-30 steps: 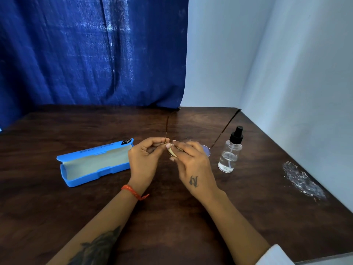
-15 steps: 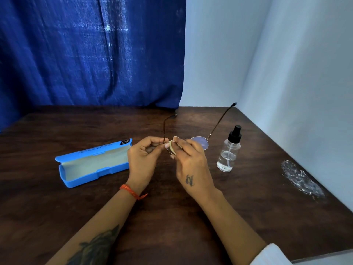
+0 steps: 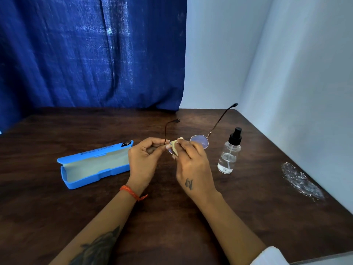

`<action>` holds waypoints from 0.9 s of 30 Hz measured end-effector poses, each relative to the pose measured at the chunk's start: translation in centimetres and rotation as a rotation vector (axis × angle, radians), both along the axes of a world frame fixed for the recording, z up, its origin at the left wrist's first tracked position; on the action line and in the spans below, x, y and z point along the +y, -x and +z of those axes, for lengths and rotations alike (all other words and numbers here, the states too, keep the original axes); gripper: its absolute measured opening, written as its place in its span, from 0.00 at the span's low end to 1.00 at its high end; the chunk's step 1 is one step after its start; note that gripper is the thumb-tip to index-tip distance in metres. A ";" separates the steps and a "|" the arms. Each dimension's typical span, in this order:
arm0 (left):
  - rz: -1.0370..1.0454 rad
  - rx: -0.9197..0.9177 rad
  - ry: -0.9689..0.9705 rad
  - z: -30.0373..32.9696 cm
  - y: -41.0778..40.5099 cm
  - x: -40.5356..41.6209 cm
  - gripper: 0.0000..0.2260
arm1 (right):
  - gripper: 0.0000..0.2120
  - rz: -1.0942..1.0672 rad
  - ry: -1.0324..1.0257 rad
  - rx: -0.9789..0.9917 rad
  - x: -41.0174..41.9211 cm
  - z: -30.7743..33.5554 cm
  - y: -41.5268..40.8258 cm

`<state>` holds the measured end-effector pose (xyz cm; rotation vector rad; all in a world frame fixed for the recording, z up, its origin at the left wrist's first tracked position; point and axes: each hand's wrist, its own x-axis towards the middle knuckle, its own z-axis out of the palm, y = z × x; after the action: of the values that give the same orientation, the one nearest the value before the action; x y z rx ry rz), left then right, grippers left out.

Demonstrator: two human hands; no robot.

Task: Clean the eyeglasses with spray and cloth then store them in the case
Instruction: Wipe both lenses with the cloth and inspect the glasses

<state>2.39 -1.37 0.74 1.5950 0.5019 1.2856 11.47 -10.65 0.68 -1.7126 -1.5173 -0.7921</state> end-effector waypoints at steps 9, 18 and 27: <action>-0.015 -0.007 -0.006 0.0 0.1 -0.3 0.09 | 0.11 0.127 -0.040 0.046 -0.6 0.2 -0.2; 0.024 0.016 -0.019 -0.1 0.1 -0.1 0.10 | 0.16 -0.005 0.096 0.022 0.1 -0.2 0.4; 0.022 0.029 -0.003 -0.1 0.1 -0.1 0.09 | 0.12 0.112 -0.062 0.066 -0.4 0.0 -0.3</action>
<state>2.27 -1.51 0.62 1.6166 0.5376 1.2815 11.81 -11.06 0.71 -1.5787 -1.5145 -0.7109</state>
